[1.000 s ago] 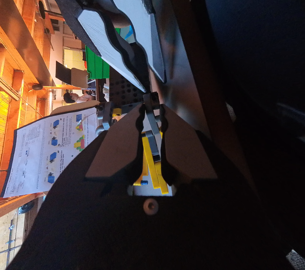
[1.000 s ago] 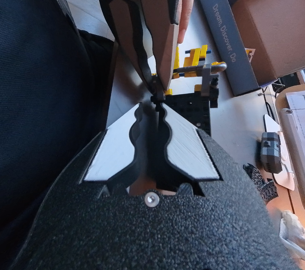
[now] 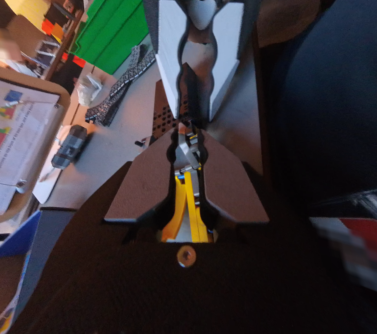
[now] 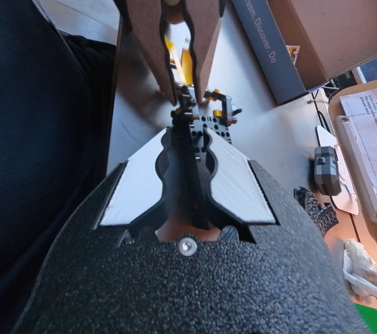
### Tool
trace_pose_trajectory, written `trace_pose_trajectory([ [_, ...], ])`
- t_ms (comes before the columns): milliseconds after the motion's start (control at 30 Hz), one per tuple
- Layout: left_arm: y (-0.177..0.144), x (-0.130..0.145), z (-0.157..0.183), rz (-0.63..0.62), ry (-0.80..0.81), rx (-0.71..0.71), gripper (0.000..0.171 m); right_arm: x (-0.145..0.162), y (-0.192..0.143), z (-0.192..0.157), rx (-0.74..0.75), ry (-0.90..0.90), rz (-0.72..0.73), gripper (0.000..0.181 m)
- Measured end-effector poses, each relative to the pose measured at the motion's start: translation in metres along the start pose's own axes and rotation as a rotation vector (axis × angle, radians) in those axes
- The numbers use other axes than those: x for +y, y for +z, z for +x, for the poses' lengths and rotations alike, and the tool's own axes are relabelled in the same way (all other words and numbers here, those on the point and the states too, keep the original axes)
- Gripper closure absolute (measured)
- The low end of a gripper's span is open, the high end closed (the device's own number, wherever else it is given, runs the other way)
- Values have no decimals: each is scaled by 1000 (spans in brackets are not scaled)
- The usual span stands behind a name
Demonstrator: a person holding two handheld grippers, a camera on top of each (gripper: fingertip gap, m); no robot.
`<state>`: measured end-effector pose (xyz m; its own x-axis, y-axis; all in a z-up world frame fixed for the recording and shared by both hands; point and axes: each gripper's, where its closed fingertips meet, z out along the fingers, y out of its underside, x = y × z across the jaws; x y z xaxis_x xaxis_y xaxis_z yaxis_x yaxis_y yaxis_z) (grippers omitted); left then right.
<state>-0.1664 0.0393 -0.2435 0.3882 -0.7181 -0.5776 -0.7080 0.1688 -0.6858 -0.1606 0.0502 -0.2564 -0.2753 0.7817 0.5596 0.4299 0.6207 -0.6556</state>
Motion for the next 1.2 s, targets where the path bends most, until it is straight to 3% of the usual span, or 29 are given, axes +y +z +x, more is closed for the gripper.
trace_pose_trajectory([
  [133,-1,5,-2,-38,-133,56,143,2,2,0,15,-18,-18,150],
  [333,7,10,3,-124,-397,224,140,-4,0,7,-1,54,27,152],
  [500,15,11,4,-131,-535,279,144,-6,6,7,-42,92,17,151],
  [767,14,13,3,-142,-548,300,148,-6,8,3,-105,102,15,159],
  [1033,8,18,3,-137,-537,314,148,-8,8,2,-64,9,38,161],
  [1100,-1,31,-7,-156,-542,267,149,2,0,14,-8,24,35,181],
  [1200,-10,37,-11,-136,-597,264,149,17,-10,23,-11,110,17,181],
])
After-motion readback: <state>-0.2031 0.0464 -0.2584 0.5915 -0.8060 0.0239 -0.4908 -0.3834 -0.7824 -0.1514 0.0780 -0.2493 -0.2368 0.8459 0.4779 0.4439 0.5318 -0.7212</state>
